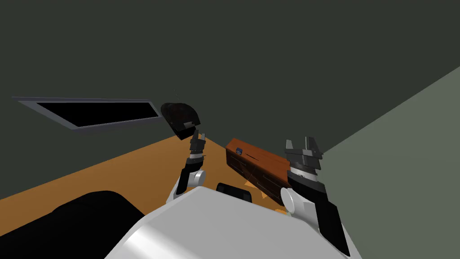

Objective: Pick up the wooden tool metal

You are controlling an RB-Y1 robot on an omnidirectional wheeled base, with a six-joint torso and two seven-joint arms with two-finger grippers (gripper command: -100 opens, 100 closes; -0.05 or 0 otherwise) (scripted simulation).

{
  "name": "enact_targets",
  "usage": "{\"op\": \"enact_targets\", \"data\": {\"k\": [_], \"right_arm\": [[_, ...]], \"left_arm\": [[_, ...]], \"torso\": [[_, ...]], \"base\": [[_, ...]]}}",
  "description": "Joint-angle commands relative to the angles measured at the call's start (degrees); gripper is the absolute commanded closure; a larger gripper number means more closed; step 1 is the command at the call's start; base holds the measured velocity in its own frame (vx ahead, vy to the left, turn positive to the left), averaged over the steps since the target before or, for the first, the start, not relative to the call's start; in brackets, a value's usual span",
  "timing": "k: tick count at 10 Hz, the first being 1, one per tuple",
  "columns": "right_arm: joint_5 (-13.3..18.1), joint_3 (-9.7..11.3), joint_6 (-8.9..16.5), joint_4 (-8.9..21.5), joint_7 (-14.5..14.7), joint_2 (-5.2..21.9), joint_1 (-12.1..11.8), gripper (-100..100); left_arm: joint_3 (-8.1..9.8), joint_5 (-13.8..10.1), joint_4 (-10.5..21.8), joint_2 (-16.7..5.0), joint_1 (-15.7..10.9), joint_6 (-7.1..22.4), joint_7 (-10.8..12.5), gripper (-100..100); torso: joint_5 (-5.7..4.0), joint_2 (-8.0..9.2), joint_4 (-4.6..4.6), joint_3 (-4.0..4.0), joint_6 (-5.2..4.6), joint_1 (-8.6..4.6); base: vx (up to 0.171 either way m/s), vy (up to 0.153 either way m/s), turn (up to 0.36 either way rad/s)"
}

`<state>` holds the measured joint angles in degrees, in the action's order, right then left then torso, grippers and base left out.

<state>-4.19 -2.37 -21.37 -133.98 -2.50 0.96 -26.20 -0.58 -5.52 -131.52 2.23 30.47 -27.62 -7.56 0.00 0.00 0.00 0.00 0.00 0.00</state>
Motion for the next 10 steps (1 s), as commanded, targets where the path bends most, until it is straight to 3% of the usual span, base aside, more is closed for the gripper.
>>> {"op": "enact_targets", "data": {"k": [1, 5, 10], "right_arm": [[-0.04, 0.34, -0.33, 0.94, 0.12, 2.57, 0.21, -100], [0.74, 1.5, -1.28, 4.89, 0.54, 7.41, 0.78, -100], [5.14, 3.55, -2.47, 14.11, 1.33, 13.84, 0.54, -100]], "left_arm": [[0.0, 0.0, 0.0, 0.0, 0.0, 0.0, 0.0, 0], [-0.01, 0.0, 0.0, 0.01, -0.02, 0.0, 0.0, 0], [-0.02, 0.0, 0.0, 0.01, -0.02, 0.0, 0.0, 0]], "torso": [[0.0, 0.0, 0.0, 0.0, 0.0, 0.0], [0.08, 0.57, -0.13, 0.33, 0.02, 0.36], [0.11, 0.45, -0.1, 0.26, 0.02, 0.47]], "base": [[-0.053, 0.047, 0.032], [-0.134, 0.098, 0.063], [-0.111, 0.125, 0.155]]}}
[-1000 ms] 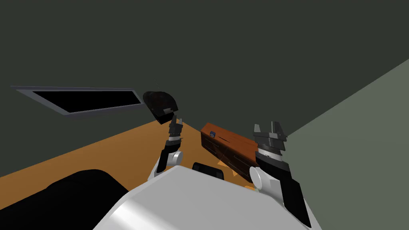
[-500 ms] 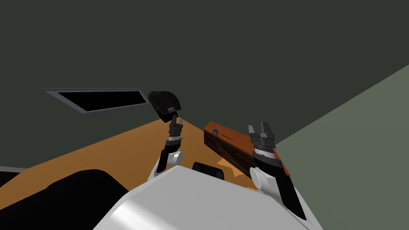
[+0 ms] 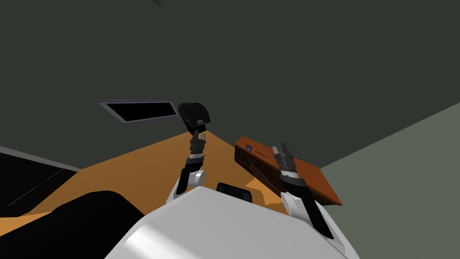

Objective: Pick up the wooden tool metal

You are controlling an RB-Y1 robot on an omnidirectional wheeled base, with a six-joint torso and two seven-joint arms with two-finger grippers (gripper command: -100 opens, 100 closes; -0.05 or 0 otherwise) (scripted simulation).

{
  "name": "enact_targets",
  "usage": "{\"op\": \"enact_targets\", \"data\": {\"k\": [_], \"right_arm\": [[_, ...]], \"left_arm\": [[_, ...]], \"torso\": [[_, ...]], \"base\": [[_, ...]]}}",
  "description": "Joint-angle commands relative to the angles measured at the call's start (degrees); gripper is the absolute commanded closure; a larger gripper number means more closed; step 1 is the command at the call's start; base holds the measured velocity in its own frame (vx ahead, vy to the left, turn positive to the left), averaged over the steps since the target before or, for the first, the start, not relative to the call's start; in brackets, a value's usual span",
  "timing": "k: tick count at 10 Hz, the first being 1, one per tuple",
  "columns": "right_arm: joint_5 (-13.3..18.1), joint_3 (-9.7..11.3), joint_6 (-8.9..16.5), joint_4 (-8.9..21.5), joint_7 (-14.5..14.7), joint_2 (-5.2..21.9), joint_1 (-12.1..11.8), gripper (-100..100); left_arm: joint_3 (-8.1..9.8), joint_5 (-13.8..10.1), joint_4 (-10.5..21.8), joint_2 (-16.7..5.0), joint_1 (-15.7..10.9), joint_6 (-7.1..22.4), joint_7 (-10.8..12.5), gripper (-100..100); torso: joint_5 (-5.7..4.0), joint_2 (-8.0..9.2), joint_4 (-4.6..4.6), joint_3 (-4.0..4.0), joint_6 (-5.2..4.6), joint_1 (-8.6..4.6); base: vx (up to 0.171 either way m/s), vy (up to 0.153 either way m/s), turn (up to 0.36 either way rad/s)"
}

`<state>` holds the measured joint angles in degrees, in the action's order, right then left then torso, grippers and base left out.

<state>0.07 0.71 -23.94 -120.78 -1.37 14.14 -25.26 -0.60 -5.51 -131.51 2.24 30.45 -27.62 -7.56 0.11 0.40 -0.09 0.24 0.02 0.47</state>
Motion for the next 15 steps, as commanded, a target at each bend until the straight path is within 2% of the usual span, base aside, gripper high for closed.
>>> {"op": "enact_targets", "data": {"k": [1, 3, 4, 5, 6, 7, 8, 9, 11, 12, 13, 14, 15], "right_arm": [[0.88, 0.47, 0.1, 1.67, 0.2, 0.66, -0.4, -100], [4.1, 1.38, -0.25, 6.05, 0.57, 3.36, -1.18, -100], [4.1, 1.38, -0.25, 7.24, 0.57, 3.36, -1.18, -100], [6.05, 1.84, -0.38, 9.43, 0.76, 4.74, -1.7, -100], [6.05, 1.84, -0.38, 10.31, 0.76, 4.74, -1.7, -100], [8.22, 2.3, -0.48, 11.99, 0.96, 6.13, -2.28, -100], [8.22, 2.3, -0.48, 13.55, 0.96, 6.13, -2.28, -100], [10.6, 2.76, -0.56, 16.31, 1.16, 7.52, -2.91, -100], [10.6, 2.76, -0.56, 16.94, 1.16, 7.52, -2.91, -100], [13.16, 3.22, -0.61, 19.17, 1.36, 8.88, -3.58, -100], [13.16, 3.22, -0.61, 20.44, 1.36, 8.88, -3.58, -100], [15.65, 3.66, -0.64, 22.43, 1.56, 10.2, -4.3, -100], [15.91, 3.66, -0.64, 23.99, 1.56, 10.2, -4.3, -100]], "left_arm": [[0.0, 0.0, 0.0, 0.0, 0.0, 0.0, 0.0, 0], [0.01, 0.0, 0.0, 0.0, 0.01, 0.0, 0.0, 0], [0.0, 0.0, 0.0, 0.0, 0.01, 0.0, 0.0, 0], [0.01, 0.0, 0.0, -0.01, 0.02, 0.0, 0.0, 0], [0.01, 0.0, 0.0, -0.01, 0.01, 0.0, 0.0, 0], [0.01, 0.0, 0.0, -0.01, 0.02, 0.0, 0.0, 0], [0.01, 0.0, 0.0, -0.01, 0.01, 0.0, 0.0, 0], [0.02, 0.0, 0.0, -0.01, 0.02, 0.0, 0.0, 0], [0.02, 0.0, 0.0, -0.01, 0.02, 0.0, 0.0, 0], [0.02, 0.0, 0.0, -0.01, 0.02, 0.0, 0.0, 0], [0.01, 0.0, 0.0, -0.01, 0.02, 0.0, 0.0, 0], [0.02, 0.0, 0.0, -0.01, 0.02, 0.0, 0.0, 0], [0.01, 0.0, 0.0, -0.01, 0.02, 0.0, 0.0, 0]], "torso": [[0.0, 0.0, 0.0, 0.0, 0.0, 0.0], [-0.02, -0.11, 0.02, -0.07, -0.02, -0.11], [-0.01, -0.17, 0.03, -0.09, 0.0, -0.07], [-0.04, -0.21, 0.04, -0.12, -0.03, -0.19], [-0.04, -0.23, 0.05, -0.13, -0.02, -0.17], [-0.05, -0.26, 0.05, -0.15, -0.05, -0.26], [-0.06, -0.28, 0.06, -0.16, -0.02, -0.25], [-0.06, -0.3, 0.06, -0.17, -0.05, -0.32], [-0.06, -0.36, 0.07, -0.21, -0.04, -0.32], [-0.08, -0.34, 0.07, -0.2, -0.06, -0.44], [-0.08, -0.36, 0.07, -0.2, -0.01, -0.39], [-0.08, -0.38, 0.08, -0.21, -0.05, -0.42], [-0.07, -0.45, 0.09, -0.25, -0.01, -0.36]], "base": [[-0.068, 0.106, 0.053], [-0.052, 0.118, 0.177], [-0.036, 0.084, 0.084], [-0.027, 0.098, 0.184], [-0.015, 0.074, 0.078], [-0.011, 0.08, 0.196], [-0.007, 0.059, 0.085], [0.008, 0.077, 0.199], [0.006, 0.042, 0.05], [0.006, 0.047, 0.207], [0.018, 0.039, 0.137], [0.04, 0.058, 0.256], [0.039, 0.043, 0.121]]}}
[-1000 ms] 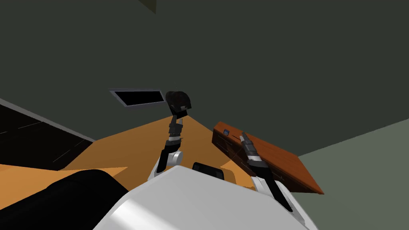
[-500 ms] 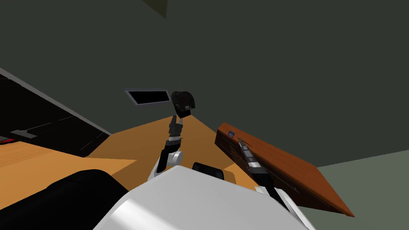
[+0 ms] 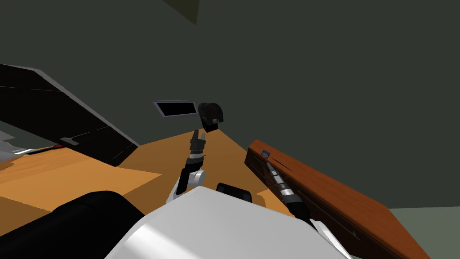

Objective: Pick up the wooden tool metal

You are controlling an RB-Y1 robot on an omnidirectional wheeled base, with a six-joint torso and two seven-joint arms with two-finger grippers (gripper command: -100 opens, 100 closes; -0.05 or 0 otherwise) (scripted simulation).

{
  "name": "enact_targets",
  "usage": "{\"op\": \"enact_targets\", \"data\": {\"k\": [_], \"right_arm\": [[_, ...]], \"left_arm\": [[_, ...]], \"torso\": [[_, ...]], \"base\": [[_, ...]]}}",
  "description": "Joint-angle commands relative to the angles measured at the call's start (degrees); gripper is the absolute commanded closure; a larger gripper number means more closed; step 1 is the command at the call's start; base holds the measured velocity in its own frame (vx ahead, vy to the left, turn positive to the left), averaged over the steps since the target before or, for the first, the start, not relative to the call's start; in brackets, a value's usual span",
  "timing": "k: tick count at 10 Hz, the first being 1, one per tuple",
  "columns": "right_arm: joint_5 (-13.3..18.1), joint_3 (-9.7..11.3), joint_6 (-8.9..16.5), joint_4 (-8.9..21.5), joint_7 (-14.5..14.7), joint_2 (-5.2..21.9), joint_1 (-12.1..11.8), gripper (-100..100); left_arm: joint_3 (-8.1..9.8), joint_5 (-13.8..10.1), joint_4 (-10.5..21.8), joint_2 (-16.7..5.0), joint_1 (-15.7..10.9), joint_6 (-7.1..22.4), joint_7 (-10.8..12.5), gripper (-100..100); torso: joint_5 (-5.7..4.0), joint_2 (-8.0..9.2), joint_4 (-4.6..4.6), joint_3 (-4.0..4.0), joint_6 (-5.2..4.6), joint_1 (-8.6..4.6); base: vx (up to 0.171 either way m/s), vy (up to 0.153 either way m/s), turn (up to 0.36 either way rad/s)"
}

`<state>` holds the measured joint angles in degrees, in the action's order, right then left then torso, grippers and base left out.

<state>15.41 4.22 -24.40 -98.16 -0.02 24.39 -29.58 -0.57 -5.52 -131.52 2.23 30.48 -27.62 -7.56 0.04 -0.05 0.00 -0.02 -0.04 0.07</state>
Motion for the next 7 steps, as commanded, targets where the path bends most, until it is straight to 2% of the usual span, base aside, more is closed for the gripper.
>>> {"op": "enact_targets", "data": {"k": [1, 2, 3, 5, 6, 7], "right_arm": [[2.86, 0.57, -0.16, 2.86, 0.41, 1.24, -0.73, -100], [3.47, 0.57, -0.16, 4.9, 0.41, 1.24, -0.73, -100], [5.81, 0.98, -0.12, 6.45, 0.61, 2.46, -1.52, -100], [6.5, 0.98, -0.12, 8.84, 0.61, 2.46, -1.52, -100], [9.17, 1.38, -0.07, 11.19, 0.82, 3.62, -2.32, -100], [9.66, 1.38, -0.07, 12.23, 0.82, 3.62, -2.32, -100]], "left_arm": [[0.0, 0.0, 0.0, 0.0, 0.0, 0.0, 0.0, 0], [-0.01, 0.0, 0.0, 0.0, -0.01, 0.0, 0.0, 0], [0.0, 0.0, 0.0, 0.0, 0.0, 0.0, 0.0, 0], [0.0, 0.0, 0.0, 0.0, 0.0, 0.0, 0.0, 0], [0.0, 0.0, 0.0, 0.0, 0.0, 0.0, 0.0, 0], [0.0, 0.0, 0.0, 0.0, -0.01, 0.0, 0.0, 0]], "torso": [[0.0, 0.0, 0.0, 0.0, 0.0, 0.0], [-0.01, -0.05, 0.0, -0.02, 0.05, -0.01], [-0.01, -0.03, 0.01, -0.02, 0.0, -0.04], [0.0, -0.08, 0.01, -0.04, 0.02, -0.02], [-0.02, 0.01, 0.0, 0.0, -0.01, -0.09], [-0.02, -0.04, 0.0, -0.01, 0.04, -0.09]], "base": [[0.053, 0.042, 0.25], [0.045, 0.03, 0.117], [0.061, 0.049, 0.198], [0.042, 0.023, 0.083], [0.052, 0.019, 0.248], [0.055, 0.007, 0.157]]}}
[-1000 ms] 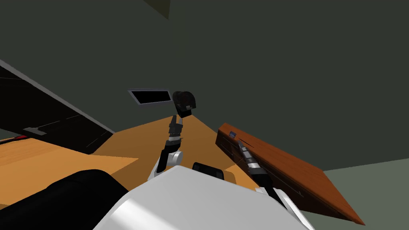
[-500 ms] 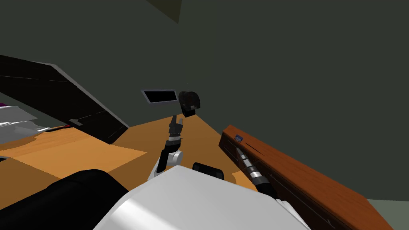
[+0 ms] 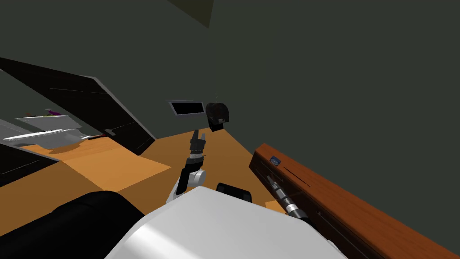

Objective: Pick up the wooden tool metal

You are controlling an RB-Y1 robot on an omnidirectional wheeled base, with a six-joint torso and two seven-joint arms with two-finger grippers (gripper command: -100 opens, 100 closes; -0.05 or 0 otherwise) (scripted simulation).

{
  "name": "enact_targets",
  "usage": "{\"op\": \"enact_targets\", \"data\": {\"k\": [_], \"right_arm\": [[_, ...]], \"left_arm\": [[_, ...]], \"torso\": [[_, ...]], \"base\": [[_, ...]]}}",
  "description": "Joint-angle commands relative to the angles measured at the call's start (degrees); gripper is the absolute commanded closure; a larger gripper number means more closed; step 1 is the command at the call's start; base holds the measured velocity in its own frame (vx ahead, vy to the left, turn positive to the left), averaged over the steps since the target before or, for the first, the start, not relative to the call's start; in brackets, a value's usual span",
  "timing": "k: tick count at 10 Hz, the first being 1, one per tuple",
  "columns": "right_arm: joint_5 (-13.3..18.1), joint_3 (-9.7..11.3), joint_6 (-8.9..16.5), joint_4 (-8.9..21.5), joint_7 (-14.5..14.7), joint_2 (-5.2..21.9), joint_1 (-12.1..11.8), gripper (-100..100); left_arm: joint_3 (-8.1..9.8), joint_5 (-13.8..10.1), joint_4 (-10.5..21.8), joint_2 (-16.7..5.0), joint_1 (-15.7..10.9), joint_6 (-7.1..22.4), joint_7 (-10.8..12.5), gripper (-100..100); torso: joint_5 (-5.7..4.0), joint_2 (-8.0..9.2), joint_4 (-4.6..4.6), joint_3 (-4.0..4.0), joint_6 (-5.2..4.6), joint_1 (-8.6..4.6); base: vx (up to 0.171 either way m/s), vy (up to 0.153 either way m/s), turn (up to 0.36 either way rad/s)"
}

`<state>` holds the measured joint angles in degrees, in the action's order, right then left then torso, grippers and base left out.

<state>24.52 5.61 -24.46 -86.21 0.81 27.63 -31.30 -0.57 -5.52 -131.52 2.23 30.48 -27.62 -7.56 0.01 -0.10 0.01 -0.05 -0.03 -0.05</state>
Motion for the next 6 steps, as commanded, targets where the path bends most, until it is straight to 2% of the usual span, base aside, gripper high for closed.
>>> {"op": "enact_targets", "data": {"k": [1, 2, 3, 4, 5, 6], "right_arm": [[2.86, 0.37, 0.05, 2.86, 0.19, 1.47, -1.4, -100], [3.8, 0.37, 0.05, 4.37, 0.19, 1.47, -1.4, -100], [3.8, 0.37, 0.05, 4.37, 0.19, 1.47, -1.4, -100], [6.4, 0.72, 0.12, 6.41, 0.39, 2.52, -2.19, -100], [7.12, 0.72, 0.12, 7.81, 0.39, 2.52, -2.19, -100], [9.33, 1.03, 0.22, 10.01, 0.58, 3.52, -2.96, -100]], "left_arm": [[0.0, 0.0, 0.0, 0.0, 0.0, 0.0, 0.0, 0], [0.0, 0.0, 0.0, 0.0, 0.0, 0.0, 0.0, 0], [0.0, 0.0, 0.0, 0.0, 0.0, 0.0, 0.0, 0], [0.0, 0.0, 0.0, 0.0, 0.0, 0.0, 0.0, 0], [0.0, 0.0, 0.0, 0.0, 0.0, 0.0, 0.0, 0], [0.0, 0.0, 0.0, 0.0, 0.0, 0.0, 0.0, 0]], "torso": [[0.0, 0.0, 0.0, 0.0, 0.0, 0.0], [0.0, -0.06, 0.01, -0.03, 0.02, -0.02], [0.01, -0.07, 0.01, -0.04, -0.01, -0.01], [0.0, 0.02, 0.0, 0.01, -0.02, 0.01], [0.01, -0.04, 0.0, -0.02, 0.03, -0.01], [0.0, -0.06, 0.01, -0.04, 0.0, -0.04]], "base": [[0.077, 0.005, 0.244], [0.077, 0.005, 0.154], [0.038, 0.006, -0.007], [0.068, 0.005, 0.238], [0.071, -0.006, 0.187], [0.111, -0.011, 0.286]]}}
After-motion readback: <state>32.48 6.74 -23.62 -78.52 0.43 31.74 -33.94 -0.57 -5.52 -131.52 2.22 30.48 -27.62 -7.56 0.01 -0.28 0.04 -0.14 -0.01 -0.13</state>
